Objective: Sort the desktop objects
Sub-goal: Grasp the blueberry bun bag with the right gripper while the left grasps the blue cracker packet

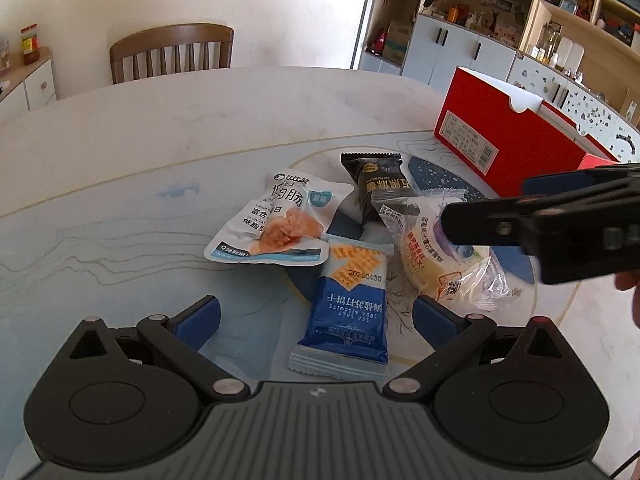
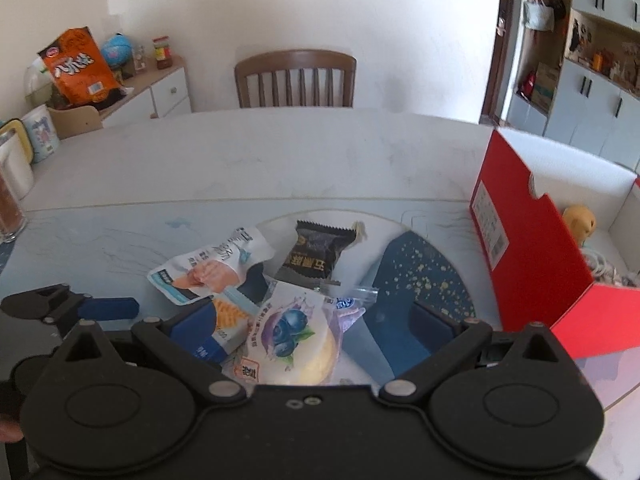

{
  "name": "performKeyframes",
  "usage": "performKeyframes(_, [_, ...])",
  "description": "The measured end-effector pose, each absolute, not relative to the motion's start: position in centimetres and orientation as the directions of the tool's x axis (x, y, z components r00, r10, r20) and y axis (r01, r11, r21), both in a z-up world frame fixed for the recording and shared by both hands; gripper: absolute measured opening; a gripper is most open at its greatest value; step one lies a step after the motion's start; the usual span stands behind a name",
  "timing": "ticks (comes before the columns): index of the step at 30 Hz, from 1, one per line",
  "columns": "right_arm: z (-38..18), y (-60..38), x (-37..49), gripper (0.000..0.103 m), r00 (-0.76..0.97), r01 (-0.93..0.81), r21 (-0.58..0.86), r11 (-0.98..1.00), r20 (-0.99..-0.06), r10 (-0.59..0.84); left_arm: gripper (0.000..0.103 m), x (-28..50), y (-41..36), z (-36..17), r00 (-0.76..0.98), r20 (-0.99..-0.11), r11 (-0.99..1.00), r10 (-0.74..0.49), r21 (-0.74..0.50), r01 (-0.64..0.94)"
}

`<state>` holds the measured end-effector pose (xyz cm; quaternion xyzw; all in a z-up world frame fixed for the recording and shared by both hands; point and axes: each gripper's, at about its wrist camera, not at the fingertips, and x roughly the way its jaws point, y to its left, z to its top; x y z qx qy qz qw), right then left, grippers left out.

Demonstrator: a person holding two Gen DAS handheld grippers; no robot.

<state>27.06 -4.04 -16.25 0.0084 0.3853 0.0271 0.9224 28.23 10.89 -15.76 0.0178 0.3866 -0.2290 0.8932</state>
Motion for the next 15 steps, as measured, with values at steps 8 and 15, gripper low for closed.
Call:
performKeyframes(8, [-18.2, -3.7, 28.2, 0.099, 0.663, -0.037, 0.037, 0.999, -0.747, 0.053, 0.103, 28.2, 10.7, -15.9, 0.63, -0.681, 0.904, -0.373, -0.112, 0.414])
performKeyframes(15, [-19.2, -3.9, 28.7, 0.088, 0.627, -0.018, 0.037, 0.999, -0.778, 0.04, 0.103, 28.3, 10.2, -16.1, 0.639, -0.683, 0.907, -0.355, -0.086, 0.412])
